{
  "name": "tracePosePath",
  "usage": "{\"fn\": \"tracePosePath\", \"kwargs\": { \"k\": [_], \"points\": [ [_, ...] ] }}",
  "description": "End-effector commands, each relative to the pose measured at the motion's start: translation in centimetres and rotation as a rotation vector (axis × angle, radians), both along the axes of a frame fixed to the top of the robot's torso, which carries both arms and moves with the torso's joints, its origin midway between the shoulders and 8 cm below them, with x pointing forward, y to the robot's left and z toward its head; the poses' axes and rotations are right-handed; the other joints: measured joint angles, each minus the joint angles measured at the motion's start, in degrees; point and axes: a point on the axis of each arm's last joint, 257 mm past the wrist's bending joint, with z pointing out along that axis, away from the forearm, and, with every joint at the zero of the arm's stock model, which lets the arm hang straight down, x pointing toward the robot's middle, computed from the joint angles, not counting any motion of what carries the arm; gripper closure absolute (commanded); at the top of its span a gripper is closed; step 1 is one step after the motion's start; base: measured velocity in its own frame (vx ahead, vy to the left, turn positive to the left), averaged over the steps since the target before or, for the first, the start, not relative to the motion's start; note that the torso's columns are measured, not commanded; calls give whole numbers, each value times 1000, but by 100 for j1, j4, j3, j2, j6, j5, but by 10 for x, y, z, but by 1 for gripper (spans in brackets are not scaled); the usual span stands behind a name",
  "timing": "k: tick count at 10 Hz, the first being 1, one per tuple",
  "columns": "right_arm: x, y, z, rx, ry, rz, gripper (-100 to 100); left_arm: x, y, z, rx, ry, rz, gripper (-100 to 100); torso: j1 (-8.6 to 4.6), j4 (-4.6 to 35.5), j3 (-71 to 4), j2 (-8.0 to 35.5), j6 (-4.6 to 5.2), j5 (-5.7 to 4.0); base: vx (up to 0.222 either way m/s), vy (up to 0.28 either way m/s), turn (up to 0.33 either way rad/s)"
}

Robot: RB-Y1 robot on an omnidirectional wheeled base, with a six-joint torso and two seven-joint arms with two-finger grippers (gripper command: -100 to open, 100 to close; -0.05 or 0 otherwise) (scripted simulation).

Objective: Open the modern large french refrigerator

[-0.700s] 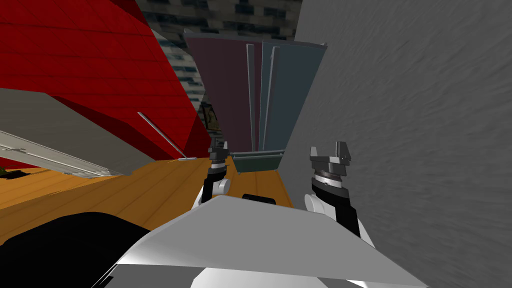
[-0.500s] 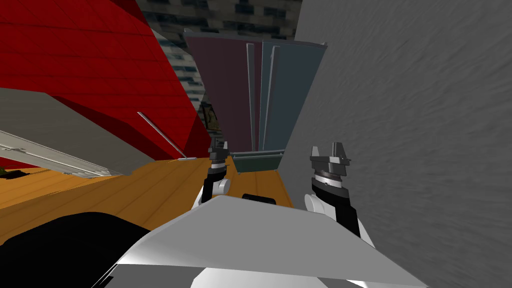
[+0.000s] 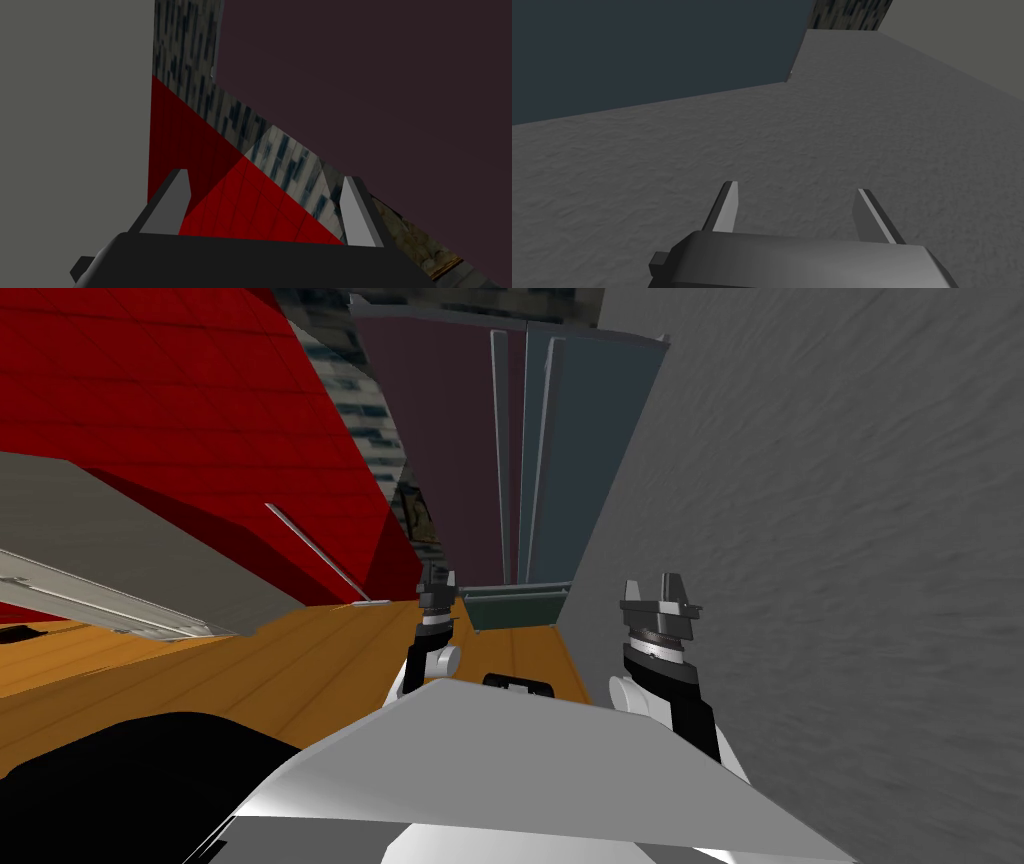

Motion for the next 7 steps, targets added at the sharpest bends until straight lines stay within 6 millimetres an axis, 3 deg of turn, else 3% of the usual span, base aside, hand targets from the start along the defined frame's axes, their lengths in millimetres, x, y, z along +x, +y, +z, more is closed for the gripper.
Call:
{"fn": "tracePosePath", "kwargs": {
  "k": [1,2,3,4,7],
  "points": [
    [0,0,0,0,0,0,0,0,0,0,0,0,0,0,0,423,-846,423,0,0,0,0,0],
    [0,0,0,0,0,0,0,0,0,0,0,0,0,0,0,846,-1691,846,0,0,0,0,0],
    [0,0,0,0,0,0,0,2,-3,-3,29,6,-20,-100,0,1269,-2538,1269,0,0,19,-7,6],
    [0,0,0,0,0,0,0,3,-5,-6,47,10,-35,-100,0,1457,-2934,1459,0,0,37,-20,8],
    [0,0,0,0,1,0,0,9,-5,-20,79,19,-76,-100,-2,1532,-3080,1525,0,0,62,-30,13]
  ]
}}
